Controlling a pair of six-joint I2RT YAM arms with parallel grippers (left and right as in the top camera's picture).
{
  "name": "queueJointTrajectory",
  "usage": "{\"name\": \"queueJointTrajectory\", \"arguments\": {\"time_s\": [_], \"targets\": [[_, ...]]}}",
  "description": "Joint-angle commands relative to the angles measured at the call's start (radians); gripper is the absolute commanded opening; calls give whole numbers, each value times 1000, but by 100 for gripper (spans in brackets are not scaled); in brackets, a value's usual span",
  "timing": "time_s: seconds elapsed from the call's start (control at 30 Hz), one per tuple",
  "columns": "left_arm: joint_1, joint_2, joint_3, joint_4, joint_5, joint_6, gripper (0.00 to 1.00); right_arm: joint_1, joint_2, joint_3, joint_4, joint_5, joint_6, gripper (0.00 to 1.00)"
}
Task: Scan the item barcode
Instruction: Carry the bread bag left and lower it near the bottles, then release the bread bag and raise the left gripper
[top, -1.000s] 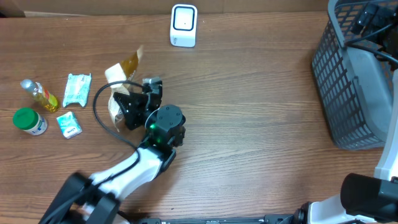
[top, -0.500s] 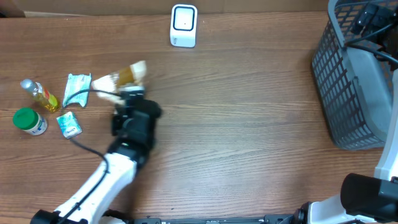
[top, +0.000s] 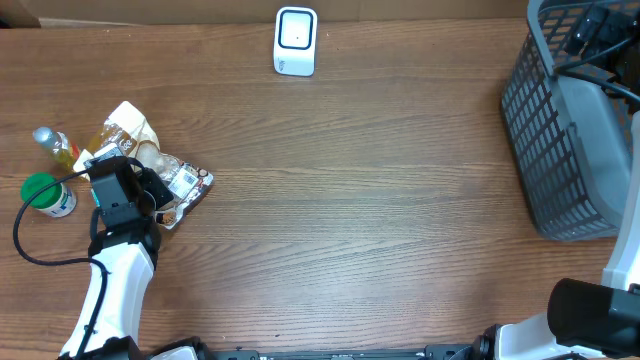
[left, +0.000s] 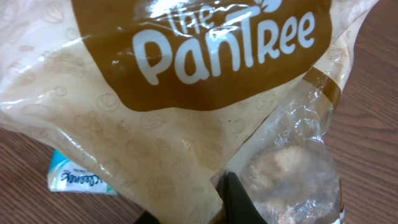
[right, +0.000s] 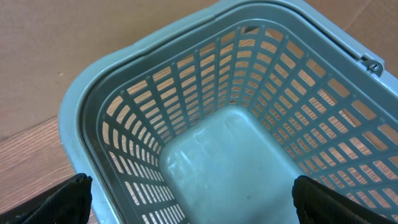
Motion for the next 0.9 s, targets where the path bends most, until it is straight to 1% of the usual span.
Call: {"name": "queueJointTrajectory", "arguments": {"time_s": [0.0, 0.07, 0.2, 0.23, 0.27, 0.3, 0.33, 0.37, 0.4, 0.43, 0.87], "targets": [[5, 24, 24, 8, 26, -26, 4, 0, -10, 18, 4, 10, 4, 100], [5, 42, 24, 11, -10, -49, 5, 0, -10, 18, 4, 10, 4, 100], [6, 71, 24, 14, -115, -136, 6, 0, -10, 18, 4, 10, 4, 100], [6, 73, 24, 14, -121, -145, 8, 0, -10, 18, 4, 10, 4, 100], [6, 74, 24, 14, -120, -144, 14, 0, -10, 18, 4, 10, 4, 100], [6, 74, 24, 14, -120, -144, 24, 0, -10, 18, 4, 10, 4, 100], [6, 74, 24, 14, -121, -144, 42, 0, -10, 18, 4, 10, 4, 100], [6, 74, 24, 14, -121, -143, 64, 0, -10, 18, 4, 10, 4, 100], [6, 74, 24, 14, -121, -143, 89, 0, -10, 18, 4, 10, 4, 100], [6, 74, 24, 14, -121, -143, 100, 0, -10, 18, 4, 10, 4, 100], [5, 74, 24, 12, -120, -143, 100, 0, -10, 18, 4, 10, 3, 100]]}}
